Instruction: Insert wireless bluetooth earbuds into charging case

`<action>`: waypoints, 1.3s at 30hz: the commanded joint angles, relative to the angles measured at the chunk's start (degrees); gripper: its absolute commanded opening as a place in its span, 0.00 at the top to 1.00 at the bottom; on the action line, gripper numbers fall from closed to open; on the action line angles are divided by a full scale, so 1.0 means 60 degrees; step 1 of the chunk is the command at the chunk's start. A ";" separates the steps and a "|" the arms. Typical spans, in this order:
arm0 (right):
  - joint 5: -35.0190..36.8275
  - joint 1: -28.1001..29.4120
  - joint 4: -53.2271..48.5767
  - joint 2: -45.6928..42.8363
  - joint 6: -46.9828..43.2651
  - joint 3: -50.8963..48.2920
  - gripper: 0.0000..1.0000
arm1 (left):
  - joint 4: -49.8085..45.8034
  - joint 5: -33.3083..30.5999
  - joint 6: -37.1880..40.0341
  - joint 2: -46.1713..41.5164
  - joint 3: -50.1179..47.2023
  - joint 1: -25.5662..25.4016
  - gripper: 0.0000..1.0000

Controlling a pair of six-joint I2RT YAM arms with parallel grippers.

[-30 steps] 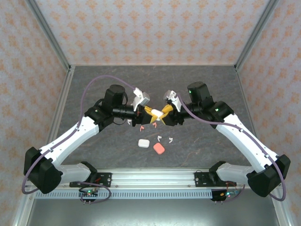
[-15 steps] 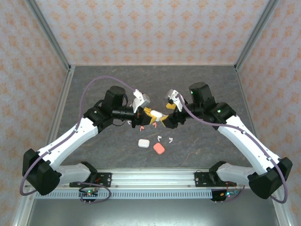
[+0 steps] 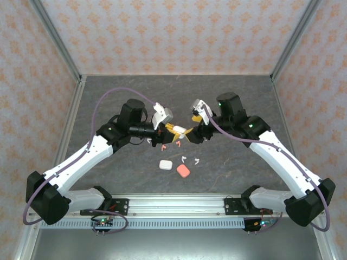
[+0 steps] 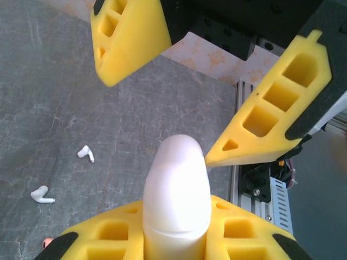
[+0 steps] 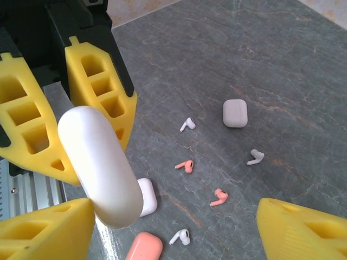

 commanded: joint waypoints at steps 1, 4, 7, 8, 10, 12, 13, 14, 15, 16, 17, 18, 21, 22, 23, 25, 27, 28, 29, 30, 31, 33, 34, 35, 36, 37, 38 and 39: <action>0.0683 -0.0149 0.0391 0.0058 0.0247 0.0479 0.22 | -0.0202 0.0242 0.0242 -0.0180 0.0281 -0.0177 1.00; 0.0784 -0.0242 0.0437 0.0058 0.0353 0.0532 0.22 | -0.0235 0.0242 0.0273 -0.0164 0.0298 -0.0191 1.00; 0.0849 -0.0291 0.0414 0.0057 0.0413 0.0593 0.22 | -0.0242 0.0215 0.0271 -0.0166 0.0299 -0.0192 1.00; 0.0849 -0.0299 0.0381 0.0261 0.0414 0.0609 0.22 | -0.0253 0.0206 0.0271 -0.0170 0.0299 -0.0192 1.00; 0.0864 -0.0299 0.0321 0.0309 0.0410 0.0658 0.22 | -0.0239 0.0200 0.0270 -0.0179 0.0299 -0.0192 1.00; 0.0853 -0.0297 0.0225 0.0336 0.0392 0.0698 0.22 | -0.0227 0.0172 0.0268 -0.0184 0.0299 -0.0192 1.00; 0.0848 -0.0303 0.0178 0.0294 0.0414 0.0731 0.22 | -0.0228 0.0115 0.0259 -0.0179 0.0299 -0.0192 1.00; 0.0815 -0.0308 0.0145 0.0217 0.0421 0.0727 0.22 | -0.0243 0.0037 0.0271 -0.0191 0.0284 -0.0191 1.00; 0.0805 -0.0347 0.0160 0.0168 0.0486 0.0740 0.23 | -0.0246 -0.0076 0.0287 -0.0193 0.0246 -0.0191 1.00; 0.0818 -0.0395 0.0184 0.0161 0.0602 0.0717 0.22 | -0.0238 -0.0201 0.0286 -0.0207 0.0231 -0.0191 1.00; 0.0813 -0.0497 0.0214 -0.0168 0.0809 0.0677 0.22 | -0.0189 -0.0350 0.0275 -0.0233 0.0159 -0.0191 1.00; 0.0806 -0.0616 0.0241 -0.0279 0.1038 0.0650 0.23 | -0.0144 -0.0512 0.0271 -0.0262 0.0092 -0.0193 1.00; 0.0789 -0.1145 0.0286 -0.0587 0.1989 0.0432 0.25 | 0.0318 -0.1025 0.0107 -0.0490 -0.0282 -0.0192 1.00; 0.0805 -0.1310 0.0320 -0.0708 0.2351 0.0270 0.25 | 0.0542 -0.1160 0.0035 -0.0621 -0.0451 -0.0192 1.00; 0.0826 -0.1538 0.0359 -0.0804 0.2718 0.0059 0.26 | 0.0779 -0.1306 -0.0039 -0.0760 -0.0626 -0.0191 1.00; 0.1021 -0.1843 0.0463 -0.0910 0.3394 -0.0430 0.27 | 0.1136 -0.1476 -0.0074 -0.1032 -0.0918 -0.0206 1.00; 0.1319 -0.2031 0.0491 -0.0885 0.3966 -0.0946 0.29 | 0.1614 -0.1603 -0.0099 -0.1321 -0.1254 -0.0213 1.00; 0.1498 -0.2046 0.0494 -0.0828 0.4230 -0.1219 0.30 | 0.1915 -0.1589 -0.0023 -0.1475 -0.1499 -0.0220 1.00; 0.1626 -0.2049 0.0486 -0.0726 0.4447 -0.1482 0.31 | 0.2236 -0.1572 0.0060 -0.1636 -0.1731 -0.0222 1.00; 0.1699 -0.2043 0.0487 -0.0620 0.4631 -0.1705 0.33 | 0.2452 -0.1580 0.0120 -0.1753 -0.1878 -0.0221 1.00; 0.1787 -0.2055 0.0529 -0.0487 0.4883 -0.1960 0.34 | 0.2610 -0.1562 0.0293 -0.1856 -0.2038 -0.0220 1.00; 0.1929 -0.2053 0.0577 -0.0166 0.5363 -0.2365 0.37 | 0.2913 -0.1579 0.0564 -0.2025 -0.2269 -0.0249 1.00; 0.1915 -0.2053 0.0613 0.0008 0.5570 -0.2549 0.38 | 0.3037 -0.1628 0.0706 -0.2105 -0.2377 -0.0266 1.00; 0.1946 -0.2050 0.0587 0.0058 0.5727 -0.2673 0.38 | 0.3096 -0.1710 0.0831 -0.2179 -0.2431 -0.0280 1.00; 0.2107 -0.2035 0.0519 0.0357 0.5843 -0.2760 0.38 | 0.3091 -0.1740 0.0920 -0.2234 -0.2447 -0.0301 1.00; 0.2361 -0.2038 0.0446 0.0514 0.5959 -0.2820 0.38 | 0.3071 -0.1762 0.0984 -0.2292 -0.2422 -0.0296 1.00; 0.2577 -0.2007 0.0319 0.0663 0.5977 -0.2862 0.39 | 0.3043 -0.1777 0.1017 -0.2330 -0.2380 -0.0296 1.00; 0.2779 -0.1989 0.0235 0.0803 0.5957 -0.2878 0.39 | 0.3017 -0.1755 0.1044 -0.2360 -0.2354 -0.0294 1.00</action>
